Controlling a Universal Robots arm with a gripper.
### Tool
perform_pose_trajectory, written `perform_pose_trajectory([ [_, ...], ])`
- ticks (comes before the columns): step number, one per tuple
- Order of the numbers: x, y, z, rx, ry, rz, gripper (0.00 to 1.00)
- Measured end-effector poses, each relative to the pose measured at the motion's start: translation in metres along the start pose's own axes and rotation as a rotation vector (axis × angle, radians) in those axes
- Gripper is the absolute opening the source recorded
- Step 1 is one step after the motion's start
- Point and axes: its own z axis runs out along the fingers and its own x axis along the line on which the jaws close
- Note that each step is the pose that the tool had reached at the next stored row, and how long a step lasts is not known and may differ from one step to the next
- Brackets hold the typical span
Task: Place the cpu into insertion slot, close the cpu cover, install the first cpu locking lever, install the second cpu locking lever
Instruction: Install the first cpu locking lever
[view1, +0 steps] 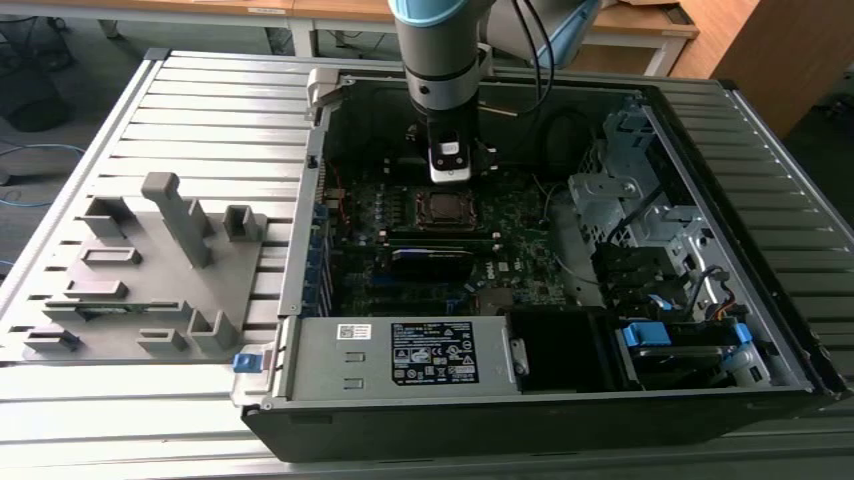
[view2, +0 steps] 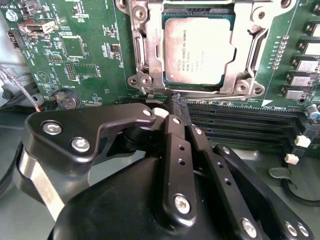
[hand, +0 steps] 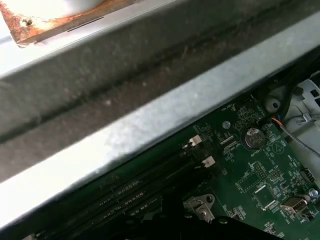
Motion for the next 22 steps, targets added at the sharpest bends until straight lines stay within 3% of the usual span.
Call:
perform_pose_trajectory([
  [15, 0.0009, 0.0025, -0.0026, -0.0029, 0.0015, 0.004, 0.11],
  [19, 0.0013, 0.0029, -0.0020, -0.0008, -0.0047, 0.028, 0.11],
  [22, 0.0014, 0.0029, -0.0016, 0.0023, -0.0127, 0.060, 0.11],
])
